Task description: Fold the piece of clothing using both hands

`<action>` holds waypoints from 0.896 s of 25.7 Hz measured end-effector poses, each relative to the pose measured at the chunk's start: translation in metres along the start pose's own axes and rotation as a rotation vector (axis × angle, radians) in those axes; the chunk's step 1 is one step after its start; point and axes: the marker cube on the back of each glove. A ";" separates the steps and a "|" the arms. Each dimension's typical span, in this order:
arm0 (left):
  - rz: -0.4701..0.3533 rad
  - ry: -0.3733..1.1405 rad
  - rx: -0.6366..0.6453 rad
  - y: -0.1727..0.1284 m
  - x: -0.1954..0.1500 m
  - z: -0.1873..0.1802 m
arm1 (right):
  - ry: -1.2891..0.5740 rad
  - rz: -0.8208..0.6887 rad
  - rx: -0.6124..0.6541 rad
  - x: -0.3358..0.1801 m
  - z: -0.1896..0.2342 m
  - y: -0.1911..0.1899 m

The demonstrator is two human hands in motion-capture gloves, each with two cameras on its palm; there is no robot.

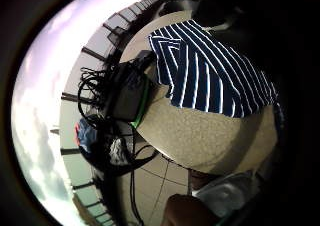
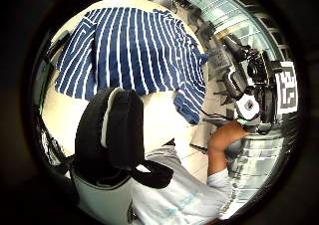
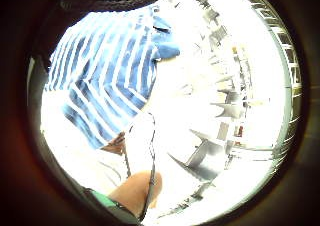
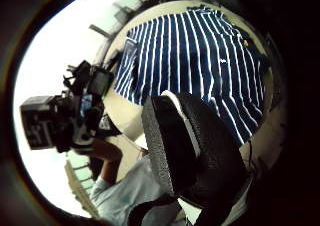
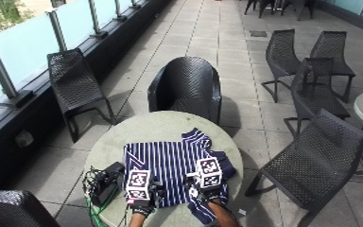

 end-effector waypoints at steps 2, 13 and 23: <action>0.003 0.001 -0.012 0.000 0.000 0.002 | 0.006 0.003 0.001 -0.002 0.000 -0.001; 0.022 -0.011 -0.023 0.010 -0.001 0.000 | 0.031 0.007 0.011 -0.002 -0.008 0.010; 0.064 -0.096 0.123 -0.001 -0.028 0.083 | 0.007 -0.004 -0.070 0.019 0.067 0.041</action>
